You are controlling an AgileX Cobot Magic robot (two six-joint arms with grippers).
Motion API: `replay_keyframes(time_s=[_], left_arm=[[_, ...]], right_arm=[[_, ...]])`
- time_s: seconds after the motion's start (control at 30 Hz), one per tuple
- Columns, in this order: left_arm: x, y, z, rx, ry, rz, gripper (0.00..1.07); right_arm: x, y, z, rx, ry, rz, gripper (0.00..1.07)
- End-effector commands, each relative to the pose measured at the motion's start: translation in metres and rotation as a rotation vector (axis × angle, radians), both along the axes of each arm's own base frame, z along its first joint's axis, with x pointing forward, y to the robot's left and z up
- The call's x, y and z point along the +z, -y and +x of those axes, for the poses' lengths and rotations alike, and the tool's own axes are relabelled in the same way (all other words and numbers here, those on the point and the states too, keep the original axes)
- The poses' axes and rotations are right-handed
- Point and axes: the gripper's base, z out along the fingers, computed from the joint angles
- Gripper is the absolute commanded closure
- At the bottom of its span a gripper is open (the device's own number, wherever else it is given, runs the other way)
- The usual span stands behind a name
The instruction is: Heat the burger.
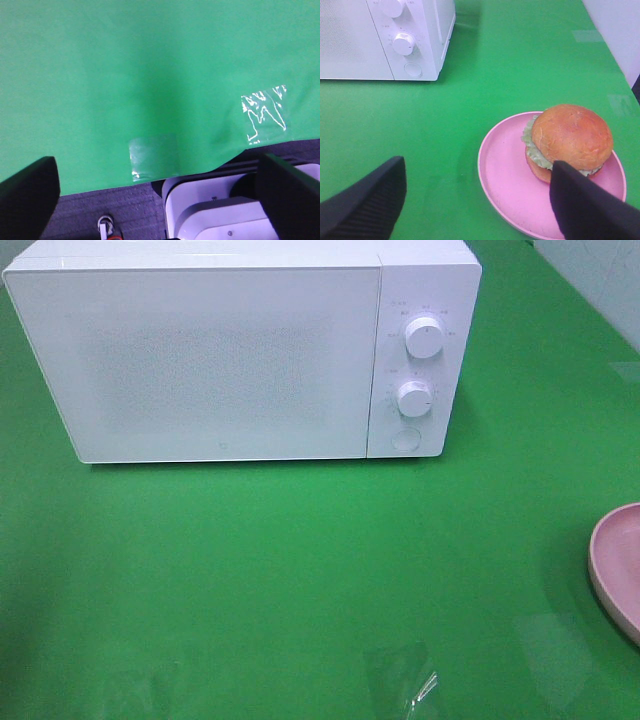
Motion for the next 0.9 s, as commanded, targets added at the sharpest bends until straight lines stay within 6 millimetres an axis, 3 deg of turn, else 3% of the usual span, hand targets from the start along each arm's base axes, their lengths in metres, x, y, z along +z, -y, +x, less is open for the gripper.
replay_keyframes(time_s=[0.03, 0.23, 0.3, 0.37, 0.5, 0.9], left_arm=[[-0.004, -0.001, -0.020, 0.015, 0.118, 0.011, 0.08], [-0.001, 0.000, -0.046, 0.022, 0.278, 0.015, 0.08], [-0.001, 0.000, -0.046, 0.022, 0.278, 0.015, 0.08], [0.007, 0.001, -0.065, 0.019, 0.370, 0.017, 0.08], [0.000, 0.000, -0.083, 0.011, 0.374, 0.039, 0.08], [0.007, -0.001, -0.114, 0.049, 0.567, 0.049, 0.08]], right_arm=[[0.001, 0.000, -0.004, -0.004, 0.036, 0.003, 0.32], [0.001, 0.000, -0.004, -0.003, 0.036, 0.004, 0.32], [0.001, 0.000, -0.004, -0.003, 0.036, 0.004, 0.32], [0.001, 0.000, -0.004, -0.003, 0.036, 0.004, 0.32], [0.001, 0.000, -0.004, -0.003, 0.036, 0.004, 0.32], [0.001, 0.000, -0.004, -0.003, 0.036, 0.004, 0.32]])
